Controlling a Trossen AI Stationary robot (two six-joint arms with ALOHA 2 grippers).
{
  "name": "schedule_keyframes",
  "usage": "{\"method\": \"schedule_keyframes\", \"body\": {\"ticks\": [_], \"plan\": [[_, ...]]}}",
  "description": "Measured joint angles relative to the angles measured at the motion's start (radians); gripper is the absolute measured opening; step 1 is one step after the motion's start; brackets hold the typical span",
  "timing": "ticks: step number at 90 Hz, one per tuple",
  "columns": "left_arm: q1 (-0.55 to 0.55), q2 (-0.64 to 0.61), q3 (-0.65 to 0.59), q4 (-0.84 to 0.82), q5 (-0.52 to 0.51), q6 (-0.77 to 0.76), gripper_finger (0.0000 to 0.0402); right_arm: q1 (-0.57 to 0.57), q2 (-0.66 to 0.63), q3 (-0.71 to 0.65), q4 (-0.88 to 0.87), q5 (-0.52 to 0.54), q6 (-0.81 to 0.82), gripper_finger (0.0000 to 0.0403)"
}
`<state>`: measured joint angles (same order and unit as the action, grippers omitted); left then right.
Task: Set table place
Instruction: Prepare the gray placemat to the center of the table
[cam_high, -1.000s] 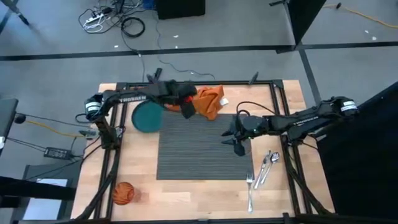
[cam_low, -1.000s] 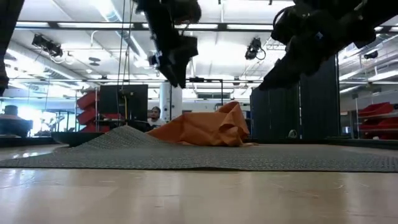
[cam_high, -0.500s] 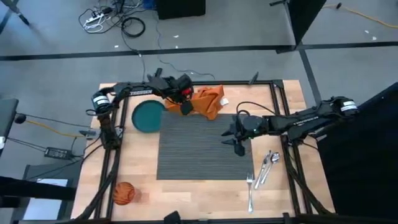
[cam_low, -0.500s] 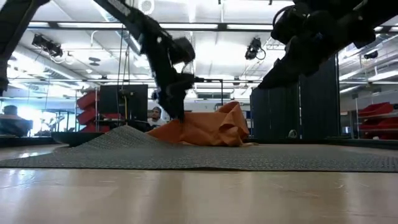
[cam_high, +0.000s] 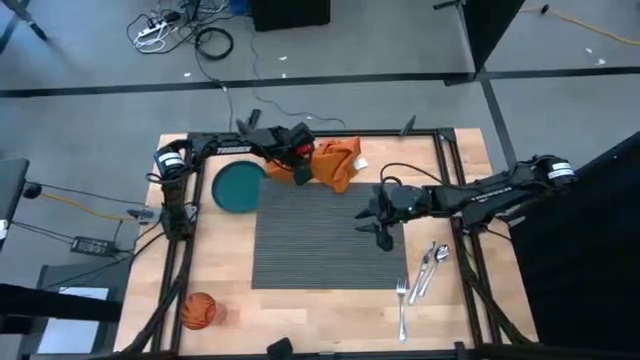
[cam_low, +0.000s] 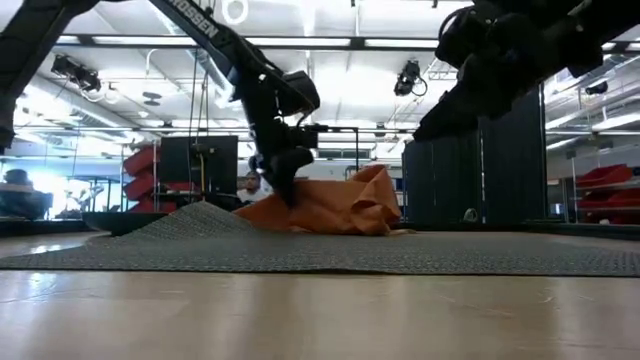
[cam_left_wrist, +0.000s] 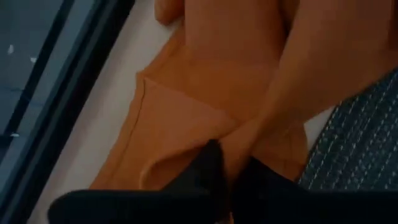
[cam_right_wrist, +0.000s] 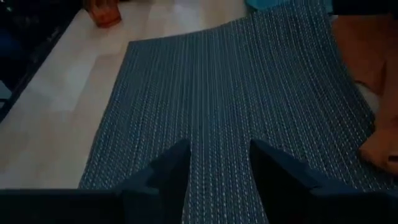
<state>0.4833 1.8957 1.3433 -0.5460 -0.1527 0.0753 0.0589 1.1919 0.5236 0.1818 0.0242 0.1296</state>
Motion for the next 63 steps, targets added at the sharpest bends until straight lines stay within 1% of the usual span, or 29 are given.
{"method": "schedule_keyframes", "body": {"ticks": [10, 18, 29, 41, 52, 57, 63], "plan": [[-0.007, 0.000, 0.001, -0.004, -0.007, -0.009, 0.0002, 0.000, 0.000, 0.000, -0.001, 0.000, 0.000, 0.0146], [-0.002, 0.000, 0.001, -0.028, -0.003, -0.026, 0.0019, 0.000, 0.000, 0.000, -0.002, 0.000, 0.000, 0.0146], [0.008, -0.001, 0.015, -0.089, 0.008, -0.040, 0.0067, 0.000, 0.000, 0.000, -0.003, 0.000, -0.001, 0.0146], [0.008, -0.025, 0.092, -0.210, 0.017, -0.026, 0.0130, 0.000, 0.000, 0.000, -0.004, 0.000, -0.002, 0.0146], [-0.025, -0.099, 0.150, -0.269, 0.035, -0.019, 0.0175, 0.000, -0.006, 0.000, -0.022, -0.001, 0.016, 0.0146], [-0.053, -0.141, 0.157, -0.285, 0.038, -0.027, 0.0189, 0.000, -0.011, 0.000, -0.030, -0.005, 0.028, 0.0146], [-0.097, -0.193, 0.158, -0.301, 0.038, -0.039, 0.0199, 0.000, -0.017, 0.000, -0.046, -0.044, 0.033, 0.0146]]}}
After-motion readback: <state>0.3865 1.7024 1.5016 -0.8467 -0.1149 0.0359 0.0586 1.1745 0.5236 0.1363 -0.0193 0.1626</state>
